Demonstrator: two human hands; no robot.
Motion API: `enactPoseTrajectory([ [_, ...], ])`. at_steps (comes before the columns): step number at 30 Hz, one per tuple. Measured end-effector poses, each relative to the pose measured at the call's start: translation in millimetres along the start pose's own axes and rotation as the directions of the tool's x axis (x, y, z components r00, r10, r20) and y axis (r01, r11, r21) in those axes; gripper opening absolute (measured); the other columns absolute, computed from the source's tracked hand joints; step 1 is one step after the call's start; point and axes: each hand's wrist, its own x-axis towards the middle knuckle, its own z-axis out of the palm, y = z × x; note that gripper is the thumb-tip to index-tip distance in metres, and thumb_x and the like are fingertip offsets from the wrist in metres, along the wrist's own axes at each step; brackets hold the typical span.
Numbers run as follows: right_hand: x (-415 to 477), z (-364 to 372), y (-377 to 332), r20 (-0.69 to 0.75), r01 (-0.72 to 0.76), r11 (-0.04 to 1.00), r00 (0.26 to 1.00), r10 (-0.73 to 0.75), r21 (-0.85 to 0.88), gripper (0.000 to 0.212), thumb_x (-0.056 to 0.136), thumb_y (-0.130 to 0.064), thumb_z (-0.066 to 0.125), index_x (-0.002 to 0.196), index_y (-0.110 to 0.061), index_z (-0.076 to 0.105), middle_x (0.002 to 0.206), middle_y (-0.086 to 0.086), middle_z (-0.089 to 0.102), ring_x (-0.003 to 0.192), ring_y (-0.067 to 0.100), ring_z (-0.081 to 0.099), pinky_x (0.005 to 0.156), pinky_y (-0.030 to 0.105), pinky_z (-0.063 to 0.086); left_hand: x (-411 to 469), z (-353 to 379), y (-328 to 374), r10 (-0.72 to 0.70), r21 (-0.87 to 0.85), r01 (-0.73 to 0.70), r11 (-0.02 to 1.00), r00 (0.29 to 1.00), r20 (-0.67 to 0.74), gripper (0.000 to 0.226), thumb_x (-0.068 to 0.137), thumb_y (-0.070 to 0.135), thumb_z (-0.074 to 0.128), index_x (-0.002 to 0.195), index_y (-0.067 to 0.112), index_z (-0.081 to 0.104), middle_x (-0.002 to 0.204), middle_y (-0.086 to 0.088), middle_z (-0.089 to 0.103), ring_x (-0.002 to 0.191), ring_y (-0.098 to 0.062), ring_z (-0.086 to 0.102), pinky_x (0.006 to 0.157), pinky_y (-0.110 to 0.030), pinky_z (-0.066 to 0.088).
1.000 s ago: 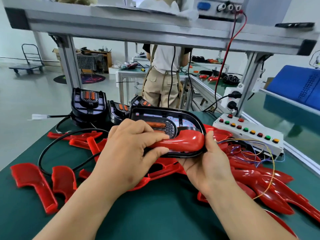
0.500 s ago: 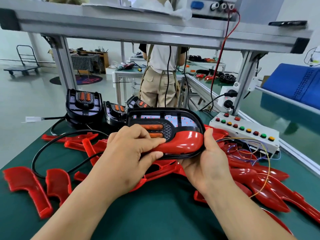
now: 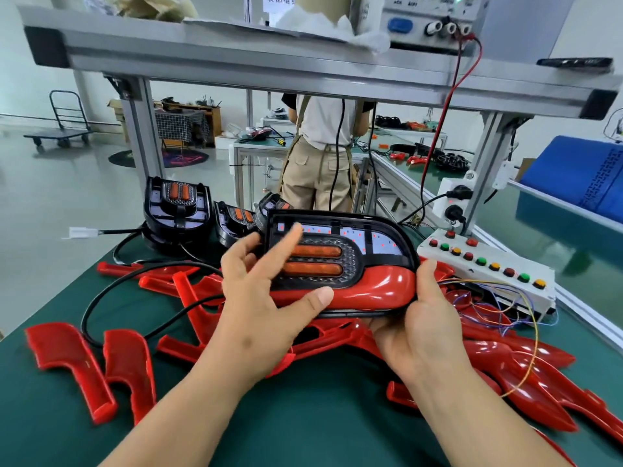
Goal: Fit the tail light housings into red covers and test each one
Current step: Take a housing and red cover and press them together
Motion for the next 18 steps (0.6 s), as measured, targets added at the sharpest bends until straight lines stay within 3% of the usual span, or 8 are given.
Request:
enactPoseTrajectory([
  [2, 0, 0, 0, 0.002, 0.010, 1.000, 1.000, -0.010, -0.016, 0.053, 0.092, -0.054, 0.048, 0.113, -0.008, 0.066, 0.104, 0.016, 0.074, 0.093, 0.031, 0.072, 0.075, 0.051, 0.059, 1, -2, 2, -0.078, -0.197, 0.090, 0.976, 0.995, 0.064, 0.064, 0.061, 0.054, 0.071, 0.111, 0.081, 0.042, 0.145, 0.020, 0.023, 0.128, 0.011, 0.034, 0.104, -0.018, 0.031],
  [4, 2, -2, -1, 0.001, 0.033, 0.998, 0.999, -0.033, -0.056, 0.052, 0.092, -0.057, 0.047, 0.106, -0.011, 0.068, 0.099, 0.015, 0.075, 0.085, 0.030, 0.074, 0.068, 0.048, 0.060, 2, -2, 0, -0.050, -0.262, 0.079, 0.962, 0.992, 0.115, 0.057, 0.068, 0.051, 0.066, 0.119, 0.070, 0.050, 0.142, 0.013, 0.040, 0.123, 0.008, 0.047, 0.105, -0.019, 0.039],
  [8, 1, -4, -6, 0.051, 0.051, 0.986, 0.998, -0.044, -0.156, 0.062, 0.077, -0.067, 0.050, 0.086, -0.011, 0.075, 0.091, 0.016, 0.075, 0.076, 0.029, 0.074, 0.057, 0.041, 0.059, 1, 1, 0, 0.026, -0.192, -0.010, 0.981, 0.997, 0.078, 0.025, 0.069, 0.045, 0.068, 0.093, 0.046, 0.076, 0.126, 0.006, 0.057, 0.108, 0.016, 0.052, 0.087, 0.004, 0.035],
  [10, -2, -3, -8, 0.095, 0.070, 0.979, 0.994, -0.052, -0.191, 0.066, 0.069, -0.070, 0.052, 0.086, -0.011, 0.077, 0.093, 0.017, 0.075, 0.078, 0.029, 0.074, 0.057, 0.036, 0.058, 2, -1, -1, 0.025, -0.174, -0.011, 0.985, 0.996, 0.082, 0.023, 0.062, 0.049, 0.072, 0.082, 0.041, 0.078, 0.123, 0.008, 0.056, 0.107, 0.016, 0.052, 0.086, 0.005, 0.034],
  [13, -4, -1, -9, 0.149, 0.105, 0.969, 0.986, -0.073, -0.223, 0.076, 0.066, -0.072, 0.055, 0.104, -0.009, 0.071, 0.098, 0.019, 0.074, 0.086, 0.031, 0.073, 0.061, 0.036, 0.058, 1, -2, -1, 0.058, -0.146, -0.039, 0.989, 0.990, 0.126, 0.027, 0.056, 0.047, 0.077, 0.083, 0.042, 0.077, 0.124, 0.013, 0.052, 0.111, 0.016, 0.050, 0.089, 0.005, 0.032],
  [16, -5, -1, -10, 0.179, 0.116, 0.957, 0.981, -0.069, -0.265, 0.060, 0.070, -0.070, 0.053, 0.084, -0.017, 0.079, 0.092, 0.015, 0.075, 0.078, 0.027, 0.074, 0.056, 0.032, 0.057, -1, 2, -1, 0.068, -0.117, -0.057, 0.991, 0.994, 0.090, 0.027, 0.057, 0.042, 0.078, 0.084, 0.042, 0.077, 0.122, 0.016, 0.052, 0.110, 0.017, 0.049, 0.089, 0.006, 0.031],
  [18, -6, 0, -11, 0.221, 0.098, 0.948, 0.975, -0.030, -0.302, 0.050, 0.077, -0.063, 0.054, 0.086, -0.021, 0.079, 0.093, 0.014, 0.076, 0.077, 0.024, 0.074, 0.056, 0.030, 0.057, -1, 4, -1, 0.046, -0.123, -0.039, 0.992, 0.997, 0.057, 0.027, 0.056, 0.041, 0.078, 0.083, 0.041, 0.077, 0.120, 0.016, 0.053, 0.107, 0.018, 0.050, 0.087, 0.006, 0.032],
])
